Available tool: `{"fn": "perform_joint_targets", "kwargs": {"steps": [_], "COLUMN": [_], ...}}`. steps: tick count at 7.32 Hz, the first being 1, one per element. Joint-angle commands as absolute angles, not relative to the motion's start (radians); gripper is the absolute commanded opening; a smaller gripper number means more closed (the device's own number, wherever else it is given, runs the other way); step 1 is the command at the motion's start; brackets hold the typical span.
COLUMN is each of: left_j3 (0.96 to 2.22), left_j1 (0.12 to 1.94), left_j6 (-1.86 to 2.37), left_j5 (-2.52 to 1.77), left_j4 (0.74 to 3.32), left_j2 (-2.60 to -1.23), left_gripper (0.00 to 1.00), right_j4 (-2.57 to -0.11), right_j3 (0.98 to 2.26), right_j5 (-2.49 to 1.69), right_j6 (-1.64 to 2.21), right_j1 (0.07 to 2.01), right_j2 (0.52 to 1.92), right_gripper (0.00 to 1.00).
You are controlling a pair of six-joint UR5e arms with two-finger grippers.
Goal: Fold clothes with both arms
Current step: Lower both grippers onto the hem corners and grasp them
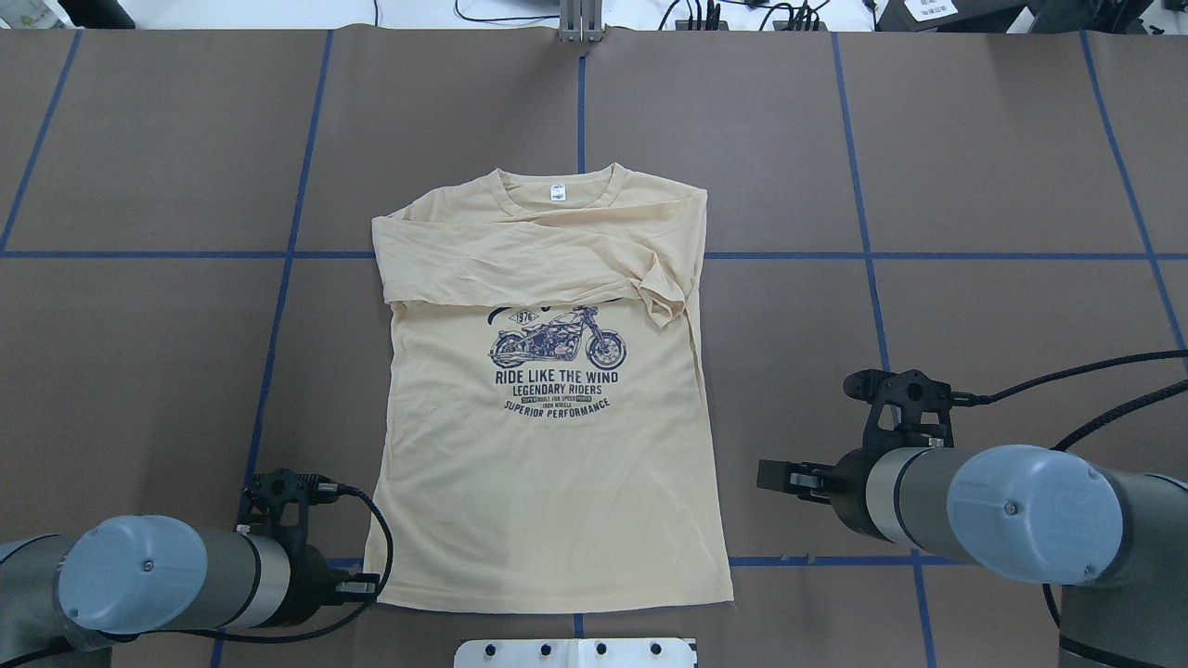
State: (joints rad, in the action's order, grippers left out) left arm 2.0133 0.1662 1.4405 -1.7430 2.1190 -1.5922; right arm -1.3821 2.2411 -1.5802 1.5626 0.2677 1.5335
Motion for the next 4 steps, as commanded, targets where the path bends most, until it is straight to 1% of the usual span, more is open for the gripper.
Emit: {"fn": "perform_joint_targets", "kwargs": {"steps": [1,3,4], "left_j3": [2.017,2.017,2.017], "left_j1": [0.163,0.160,0.158], "left_j6": [1.436,1.437,1.442], "left_j5": [-1.743,-1.743,-1.743], "left_j4": [2.118,2.120,2.120], "left_j2": [-1.594,-1.598,-1.609], "left_gripper": [0.00,0.00,0.00], "right_j4": [-1.382,-1.405,-1.439], "right_j3": [2.241,2.231,2.195], "right_j5": [-1.545,-1.470,-1.430], "right_j6": [1.632,1.704,1.747], "right_j1": [0.208,0.100,0.048], "right_j2": [1.532,1.522,1.487], "right_gripper": [1.00,0.99,0.93]}}
